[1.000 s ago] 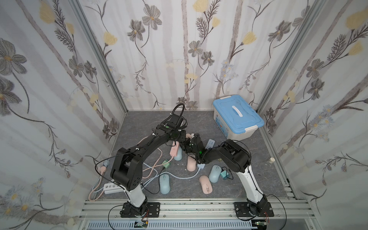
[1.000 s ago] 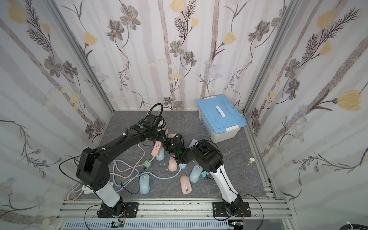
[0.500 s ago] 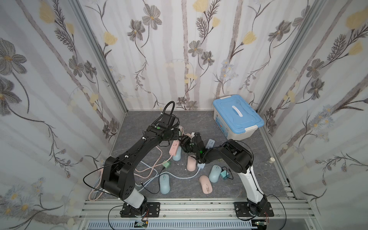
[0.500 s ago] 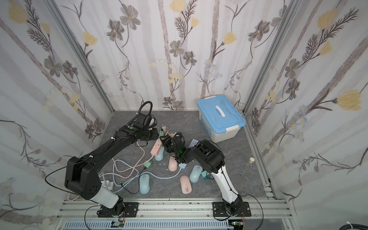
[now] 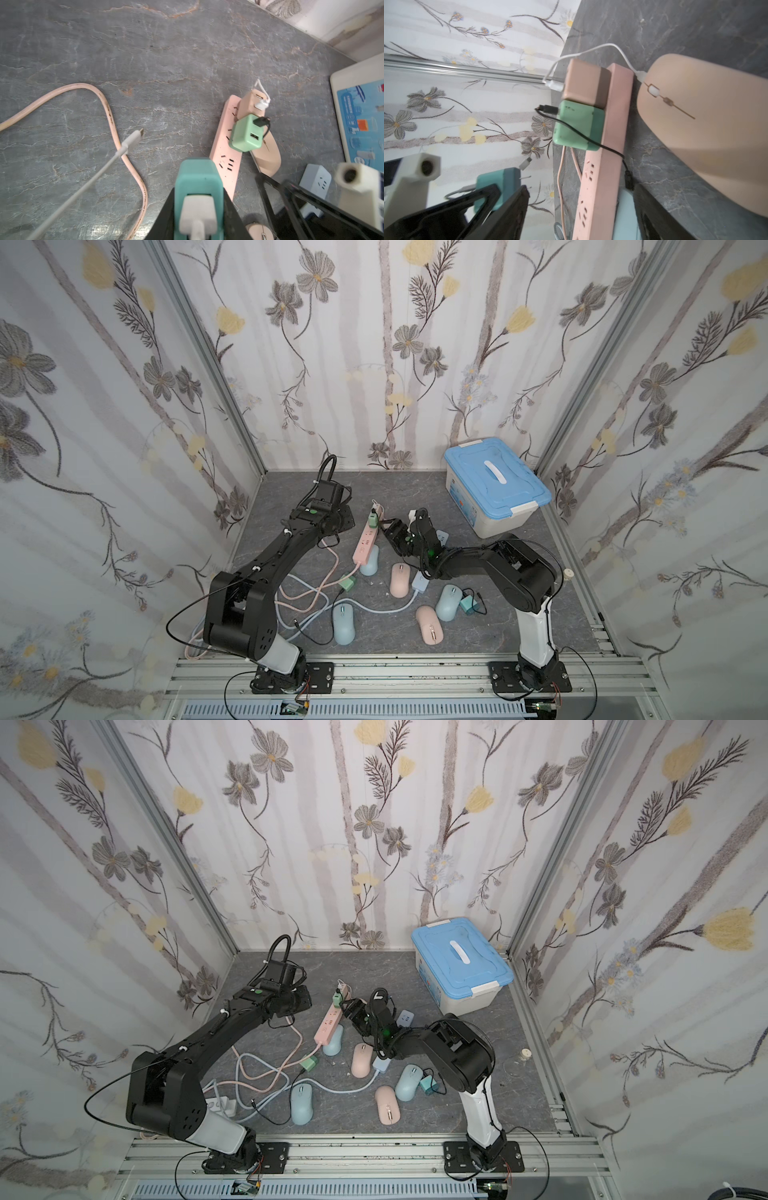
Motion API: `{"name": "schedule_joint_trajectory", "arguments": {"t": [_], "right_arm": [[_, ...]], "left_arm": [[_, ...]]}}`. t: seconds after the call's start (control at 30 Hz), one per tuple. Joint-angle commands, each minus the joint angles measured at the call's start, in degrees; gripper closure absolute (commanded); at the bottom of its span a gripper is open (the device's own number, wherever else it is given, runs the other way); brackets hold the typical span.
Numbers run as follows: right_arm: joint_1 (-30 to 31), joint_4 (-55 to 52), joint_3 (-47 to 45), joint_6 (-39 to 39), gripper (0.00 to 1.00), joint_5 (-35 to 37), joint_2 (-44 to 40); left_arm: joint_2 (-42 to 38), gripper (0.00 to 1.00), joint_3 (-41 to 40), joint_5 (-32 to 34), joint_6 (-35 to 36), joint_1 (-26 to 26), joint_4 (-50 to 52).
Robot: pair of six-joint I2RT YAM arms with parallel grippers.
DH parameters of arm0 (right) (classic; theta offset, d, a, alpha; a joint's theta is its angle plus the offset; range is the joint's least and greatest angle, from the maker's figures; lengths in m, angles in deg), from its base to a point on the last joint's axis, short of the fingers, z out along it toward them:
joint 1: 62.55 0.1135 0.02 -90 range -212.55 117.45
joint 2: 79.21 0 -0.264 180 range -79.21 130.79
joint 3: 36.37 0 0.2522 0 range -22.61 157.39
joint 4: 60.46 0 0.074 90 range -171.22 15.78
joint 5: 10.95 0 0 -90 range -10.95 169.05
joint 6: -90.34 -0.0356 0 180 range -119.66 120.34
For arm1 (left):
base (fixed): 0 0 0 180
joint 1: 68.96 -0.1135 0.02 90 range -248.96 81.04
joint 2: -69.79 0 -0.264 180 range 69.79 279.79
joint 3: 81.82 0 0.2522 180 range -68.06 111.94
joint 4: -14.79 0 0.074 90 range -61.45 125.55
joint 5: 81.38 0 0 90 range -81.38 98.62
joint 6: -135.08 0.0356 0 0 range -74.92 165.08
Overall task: Unplug the wireless mouse
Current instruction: Remove the plug from the socket, then place the plug at the center of the board.
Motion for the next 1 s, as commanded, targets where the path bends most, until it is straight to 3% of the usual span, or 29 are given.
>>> {"name": "schedule_joint_trajectory", "arguments": {"t": [0.0, 0.23, 0.43, 0.53, 0.63, 0.7, 0.83, 0.97], "right_arm": [[-0.21, 3.38, -1.15, 6.26, 0.21, -1.77, -2.87], [-0.31, 7.12, -5.06, 11.89, 0.21, -9.64, -9.46], [-0.31, 4.15, -10.02, 14.81, 0.22, -12.97, -15.87], [-0.26, 2.22, -12.03, 16.22, 0.21, -13.47, -18.52], [-0.22, -0.84, -13.20, 17.77, 0.21, -12.68, -20.72], [-0.23, -3.32, -13.49, 18.68, 0.21, -11.77, -21.77], [-0.06, -6.75, -13.24, 19.96, 0.21, -10.93, -21.94], [-0.01, -8.39, -13.70, 20.63, 0.21, -9.52, -22.48]], "left_arm": [[3.00, 1.00, 0.14, -2.81, -2.84, -1.63, -4.58], [12.03, 1.00, 0.49, -9.07, -5.14, -4.03, -11.92], [19.31, 1.00, 2.97, -10.76, -6.98, -5.83, -11.14], [21.67, 0.85, 3.33, -10.48, -7.63, -6.17, -10.34], [21.84, 0.47, 3.25, -9.30, -7.99, -6.17, -9.14], [21.43, 0.31, 3.66, -8.10, -7.92, -6.24, -7.63], [19.37, 0.16, 3.78, -7.31, -7.81, -6.50, -6.51], [15.17, 0.11, 2.38, -6.70, -8.63, -6.44, -6.90]]}}
